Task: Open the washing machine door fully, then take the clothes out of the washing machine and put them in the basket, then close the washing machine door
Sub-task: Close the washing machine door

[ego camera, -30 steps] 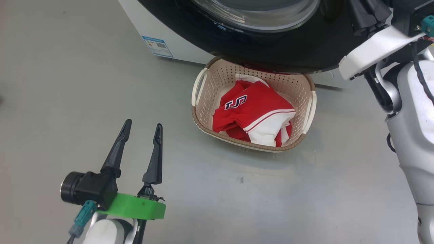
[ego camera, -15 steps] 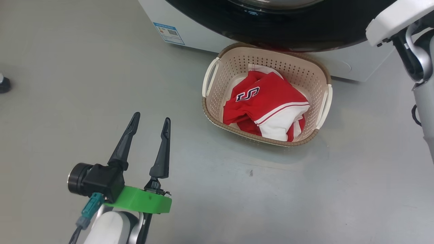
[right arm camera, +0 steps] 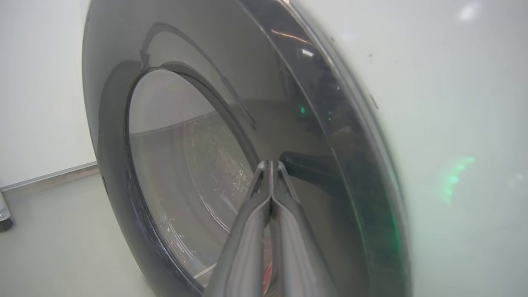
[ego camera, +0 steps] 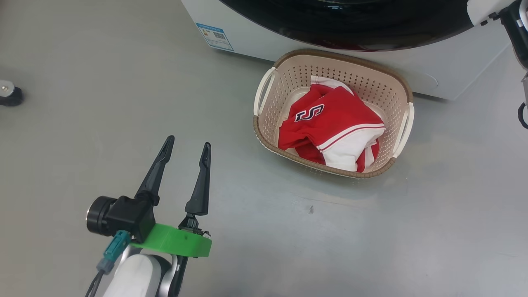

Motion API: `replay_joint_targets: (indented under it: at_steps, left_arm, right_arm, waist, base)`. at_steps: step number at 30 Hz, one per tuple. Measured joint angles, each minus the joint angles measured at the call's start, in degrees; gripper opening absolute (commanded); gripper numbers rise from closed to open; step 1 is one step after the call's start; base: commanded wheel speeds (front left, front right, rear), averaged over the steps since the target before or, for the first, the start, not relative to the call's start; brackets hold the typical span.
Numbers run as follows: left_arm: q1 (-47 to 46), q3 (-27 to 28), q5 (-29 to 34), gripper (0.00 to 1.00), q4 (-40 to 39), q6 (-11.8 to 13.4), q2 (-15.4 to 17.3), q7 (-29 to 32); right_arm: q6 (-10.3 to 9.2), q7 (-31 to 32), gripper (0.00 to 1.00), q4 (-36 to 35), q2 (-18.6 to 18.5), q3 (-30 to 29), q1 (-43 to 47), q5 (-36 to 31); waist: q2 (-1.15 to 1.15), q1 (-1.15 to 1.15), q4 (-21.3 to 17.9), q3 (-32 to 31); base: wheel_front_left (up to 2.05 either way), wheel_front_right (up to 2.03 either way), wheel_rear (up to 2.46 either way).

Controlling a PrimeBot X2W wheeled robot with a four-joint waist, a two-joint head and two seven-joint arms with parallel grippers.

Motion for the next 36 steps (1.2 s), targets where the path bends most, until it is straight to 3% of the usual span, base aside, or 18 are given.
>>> replay_joint_targets:
  at_steps: [18,32,33,34,35,36]
  left_arm:
    - [-0.90,1.16,0.30,1.00,-0.11,0.22,-0.19,-0.02]
    - [-0.81,2.63,1.48,1.00,0.66,0.57,-0.20,-0.16]
    - [-0.80,2.65,1.55,1.00,0.77,0.57,-0.19,-0.16]
    - [-0.80,2.67,1.60,1.00,0.87,0.57,-0.19,-0.16]
    - [-0.79,2.66,1.66,1.00,1.00,0.56,-0.15,-0.16]
    - [-0.78,2.66,1.76,1.00,1.21,0.56,-0.13,-0.16]
  right_arm:
    - [-0.24,-5.14,0.00,4.25,2.24,3.00,-0.42,0.81]
    - [-0.23,-12.77,0.00,4.71,3.66,2.78,13.59,4.70]
    - [-0.24,-13.17,0.15,4.64,3.96,2.49,14.63,5.04]
    - [-0.24,-13.33,0.42,4.56,4.26,2.40,15.63,5.27]
    - [-0.24,-13.60,0.94,4.47,4.56,2.38,16.66,5.50]
    - [-0.24,-13.66,1.00,4.37,4.83,2.40,17.66,5.70]
  waist:
    - [0.00,0.00,-1.01,-1.16]
    - [0.00,0.00,-4.97,-3.72]
    - [0.00,0.00,-5.25,-4.02]
    - [0.00,0.00,-5.55,-4.30]
    - [0.00,0.00,-5.85,-4.60]
    - [0.00,0.00,-6.15,-4.89]
  base:
    - [0.00,0.00,0.00]
    - [0.00,0.00,0.00]
    - [0.00,0.00,0.00]
    - [0.00,0.00,0.00]
    - [0.00,0.00,0.00]
    - [0.00,0.00,0.00]
